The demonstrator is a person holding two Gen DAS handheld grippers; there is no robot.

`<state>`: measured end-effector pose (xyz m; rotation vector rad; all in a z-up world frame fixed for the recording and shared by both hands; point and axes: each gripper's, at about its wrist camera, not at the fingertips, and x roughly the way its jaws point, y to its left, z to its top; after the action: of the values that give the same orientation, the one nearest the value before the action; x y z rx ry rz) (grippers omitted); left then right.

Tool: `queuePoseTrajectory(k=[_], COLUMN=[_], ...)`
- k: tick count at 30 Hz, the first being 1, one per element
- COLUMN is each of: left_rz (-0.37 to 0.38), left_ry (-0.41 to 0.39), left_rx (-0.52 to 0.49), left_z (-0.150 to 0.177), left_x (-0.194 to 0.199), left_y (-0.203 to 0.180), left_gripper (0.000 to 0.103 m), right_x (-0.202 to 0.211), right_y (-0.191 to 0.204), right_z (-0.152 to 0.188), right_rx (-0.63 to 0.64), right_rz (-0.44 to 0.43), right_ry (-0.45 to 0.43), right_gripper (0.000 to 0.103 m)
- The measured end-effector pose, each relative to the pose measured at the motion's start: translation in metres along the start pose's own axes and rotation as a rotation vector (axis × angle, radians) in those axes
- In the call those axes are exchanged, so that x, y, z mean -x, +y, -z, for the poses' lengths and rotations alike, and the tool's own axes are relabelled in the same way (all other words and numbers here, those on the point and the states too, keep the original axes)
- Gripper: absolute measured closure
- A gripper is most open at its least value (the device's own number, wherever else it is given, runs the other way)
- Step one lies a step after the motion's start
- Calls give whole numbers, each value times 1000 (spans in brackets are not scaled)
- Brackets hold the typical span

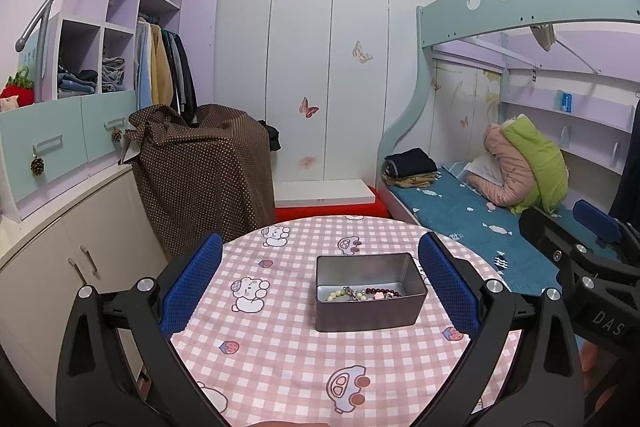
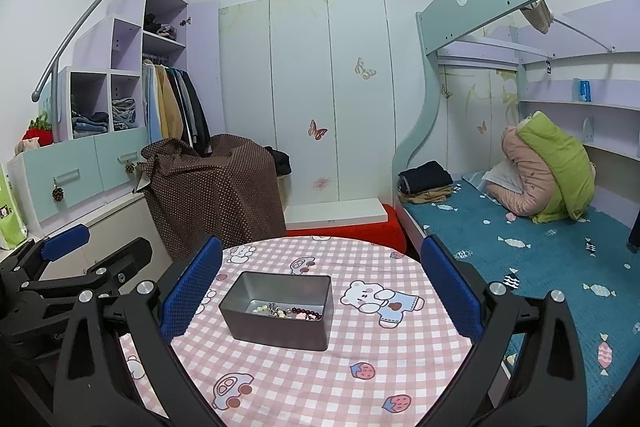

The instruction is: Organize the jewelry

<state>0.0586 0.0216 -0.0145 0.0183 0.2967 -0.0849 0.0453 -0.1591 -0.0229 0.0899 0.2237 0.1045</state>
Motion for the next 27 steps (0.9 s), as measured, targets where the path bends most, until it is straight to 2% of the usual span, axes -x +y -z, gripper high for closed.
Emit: queuePoseTrajectory(k=[27], left_rz=[-5], left_ry=[4], left_rx=[-1], left_z=[3], left_x=[-3], left_y=[0], left_gripper=[5], right_x=[-3], right_y=[0], right_z=[2], right_rx=[-16], right_rz=[-11], right_ry=[14], right_gripper=[7])
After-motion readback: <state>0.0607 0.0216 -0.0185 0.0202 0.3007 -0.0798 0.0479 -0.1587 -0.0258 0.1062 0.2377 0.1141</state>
